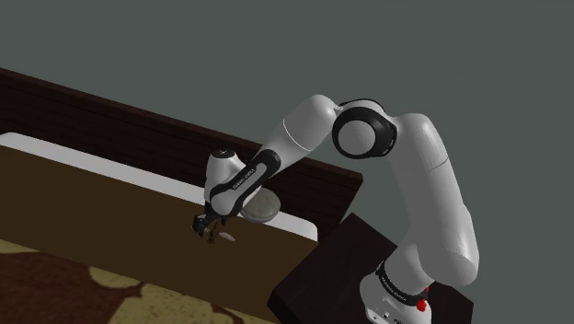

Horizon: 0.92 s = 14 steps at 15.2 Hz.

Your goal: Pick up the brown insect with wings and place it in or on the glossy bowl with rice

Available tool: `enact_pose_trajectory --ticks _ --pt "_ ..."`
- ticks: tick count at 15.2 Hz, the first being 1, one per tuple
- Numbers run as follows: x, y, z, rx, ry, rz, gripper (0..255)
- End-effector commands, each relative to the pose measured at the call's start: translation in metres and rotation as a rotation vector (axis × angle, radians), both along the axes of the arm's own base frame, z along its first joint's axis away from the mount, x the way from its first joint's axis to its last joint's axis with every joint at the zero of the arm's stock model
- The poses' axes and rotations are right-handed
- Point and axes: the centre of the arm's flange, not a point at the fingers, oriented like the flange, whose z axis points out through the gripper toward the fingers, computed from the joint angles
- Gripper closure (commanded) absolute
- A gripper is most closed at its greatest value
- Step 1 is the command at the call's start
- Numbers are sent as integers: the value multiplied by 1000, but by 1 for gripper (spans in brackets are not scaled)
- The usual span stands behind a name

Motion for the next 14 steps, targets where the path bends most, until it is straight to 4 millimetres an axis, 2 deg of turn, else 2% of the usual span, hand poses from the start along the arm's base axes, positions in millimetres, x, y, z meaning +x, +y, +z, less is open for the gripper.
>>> enact_pose_trajectory --ticks 1,2,3,12,14 --pt "0 0 0 0 0 0 0" --pt "0 0 0 0 0 0 0" --pt "0 0 0 0 0 0 255" --pt "0 0 0 0 0 0 255" --pt "0 0 10 0 0 0 255"
